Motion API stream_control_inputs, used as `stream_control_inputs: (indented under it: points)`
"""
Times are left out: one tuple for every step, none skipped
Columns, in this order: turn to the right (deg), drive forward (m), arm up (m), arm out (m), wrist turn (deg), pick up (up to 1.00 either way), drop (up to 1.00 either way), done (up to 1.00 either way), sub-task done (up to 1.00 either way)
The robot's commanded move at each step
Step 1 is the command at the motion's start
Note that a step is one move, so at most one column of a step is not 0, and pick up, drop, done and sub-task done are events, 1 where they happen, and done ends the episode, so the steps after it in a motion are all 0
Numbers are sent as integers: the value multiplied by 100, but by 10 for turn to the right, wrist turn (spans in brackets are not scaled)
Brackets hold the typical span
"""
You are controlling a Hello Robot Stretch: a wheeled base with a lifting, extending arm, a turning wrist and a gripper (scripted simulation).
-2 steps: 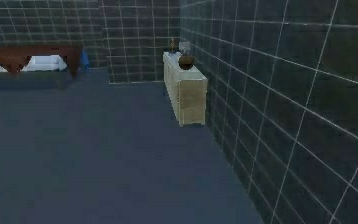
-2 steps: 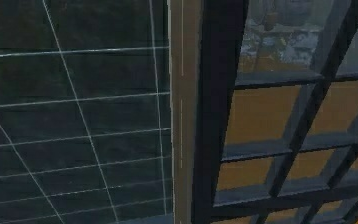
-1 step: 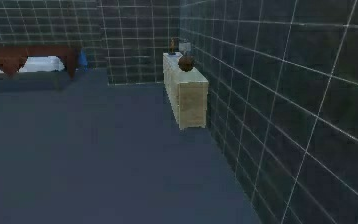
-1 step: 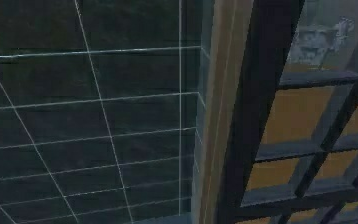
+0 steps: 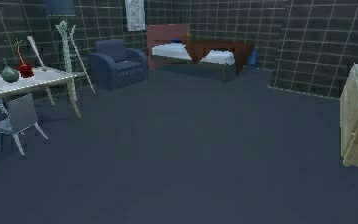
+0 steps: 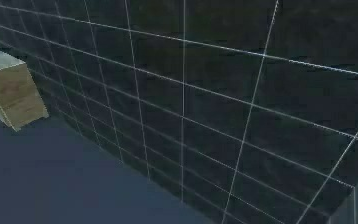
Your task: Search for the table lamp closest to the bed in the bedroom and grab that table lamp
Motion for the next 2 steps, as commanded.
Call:
stream_control_inputs:
  points:
    - [-240, 0, 0, 0, 0, 0, 0, 0, 0]
    - [0, 30, 0, 0, 0, 0, 0, 0, 0]
